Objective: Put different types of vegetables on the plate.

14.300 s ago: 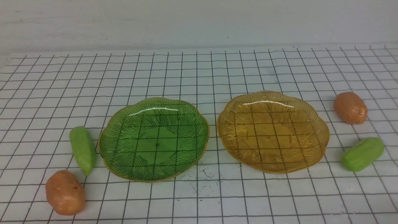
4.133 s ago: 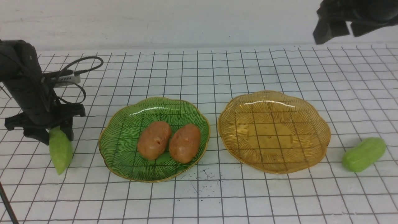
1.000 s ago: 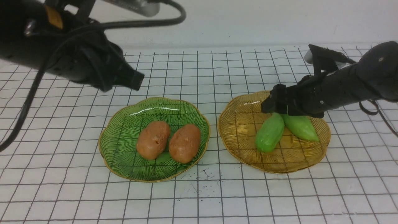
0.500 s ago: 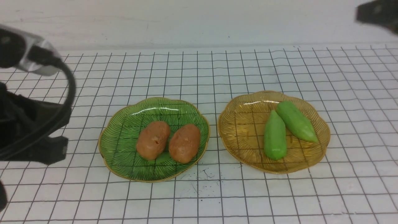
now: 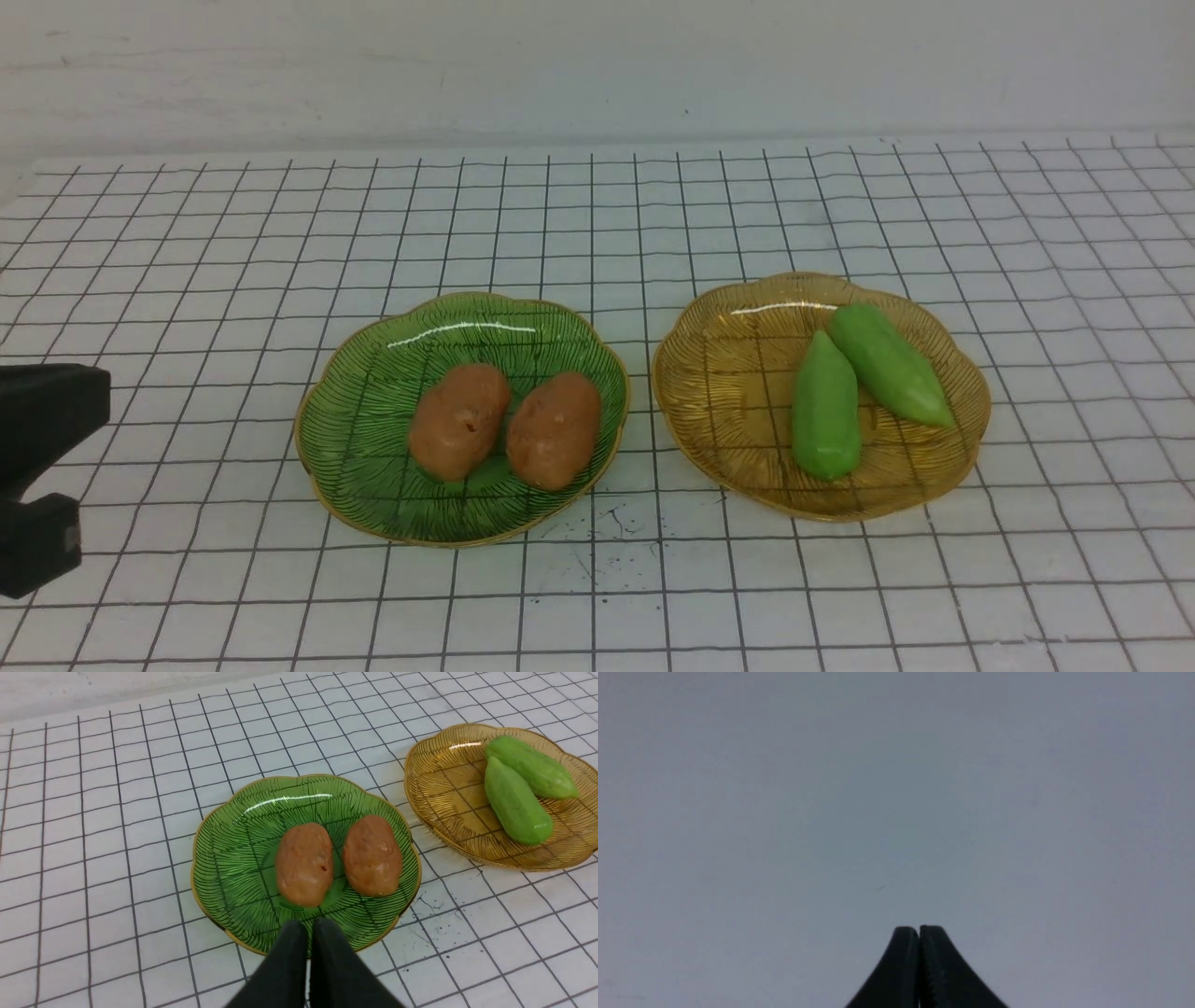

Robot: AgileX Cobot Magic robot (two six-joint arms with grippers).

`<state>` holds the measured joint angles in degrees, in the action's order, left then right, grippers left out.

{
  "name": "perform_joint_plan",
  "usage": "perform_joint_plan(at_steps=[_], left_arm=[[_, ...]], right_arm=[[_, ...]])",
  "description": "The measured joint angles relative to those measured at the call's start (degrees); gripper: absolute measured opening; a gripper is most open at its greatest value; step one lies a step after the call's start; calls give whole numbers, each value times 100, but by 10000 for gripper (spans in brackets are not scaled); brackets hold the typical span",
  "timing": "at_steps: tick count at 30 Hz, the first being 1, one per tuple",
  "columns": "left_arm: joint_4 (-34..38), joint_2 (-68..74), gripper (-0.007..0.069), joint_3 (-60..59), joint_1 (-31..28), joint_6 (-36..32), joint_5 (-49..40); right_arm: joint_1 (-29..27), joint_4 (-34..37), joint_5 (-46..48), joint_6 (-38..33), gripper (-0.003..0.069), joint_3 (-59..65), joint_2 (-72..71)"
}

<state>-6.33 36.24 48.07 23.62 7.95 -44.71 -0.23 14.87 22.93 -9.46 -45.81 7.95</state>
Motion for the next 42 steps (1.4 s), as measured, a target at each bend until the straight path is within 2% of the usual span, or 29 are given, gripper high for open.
perform_joint_plan(at_steps=[4,10,25,42], left_arm=[[0,-24,-7,0,0,6,-13],[-2,-252,-7,-19,0,6,-139],[-140,-1921,-7,-19,0,49,-641],[-91,-1978,-7,-48,0,44,-661]], right_arm=[[0,-117,-709,261,-13,1011,-641],[0,-130,-1383,286,-13,1335,-895],[0,-130,-1467,286,-14,1354,-895],[0,-130,-1467,291,-14,1354,-895]])
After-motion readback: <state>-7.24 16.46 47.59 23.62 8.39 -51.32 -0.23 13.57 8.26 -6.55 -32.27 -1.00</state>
